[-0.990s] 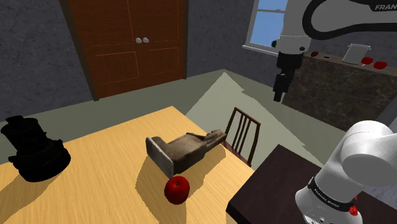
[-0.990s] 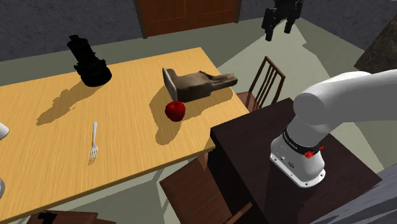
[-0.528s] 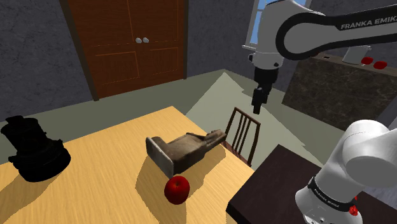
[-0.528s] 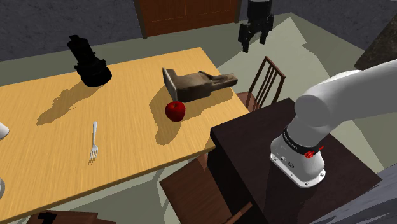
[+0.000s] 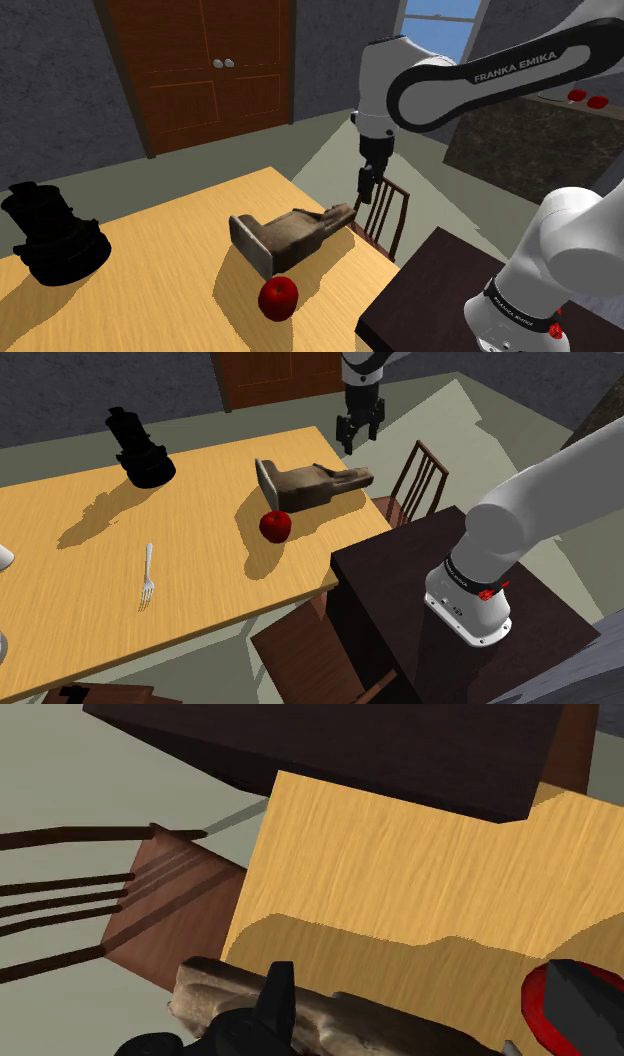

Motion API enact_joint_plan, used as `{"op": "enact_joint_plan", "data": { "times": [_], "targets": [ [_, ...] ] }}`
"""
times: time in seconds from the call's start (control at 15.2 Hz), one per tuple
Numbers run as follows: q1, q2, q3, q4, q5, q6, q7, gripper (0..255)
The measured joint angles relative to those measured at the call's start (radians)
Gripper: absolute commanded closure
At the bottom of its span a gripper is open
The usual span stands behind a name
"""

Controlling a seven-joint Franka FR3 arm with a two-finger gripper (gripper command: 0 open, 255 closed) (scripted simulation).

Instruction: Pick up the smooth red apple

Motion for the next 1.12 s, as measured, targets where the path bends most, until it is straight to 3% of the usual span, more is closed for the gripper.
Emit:
{"op": "enact_joint_plan", "data": {
  "times": [0.53, 1.12],
  "targets": [
    [0.051, 0.265, 0.094, 0.095, -0.017, 0.164, 0.066, 0],
    [0.129, 0.594, 0.167, 0.283, -0.123, 0.284, 0.178, 0]
  ]
}}
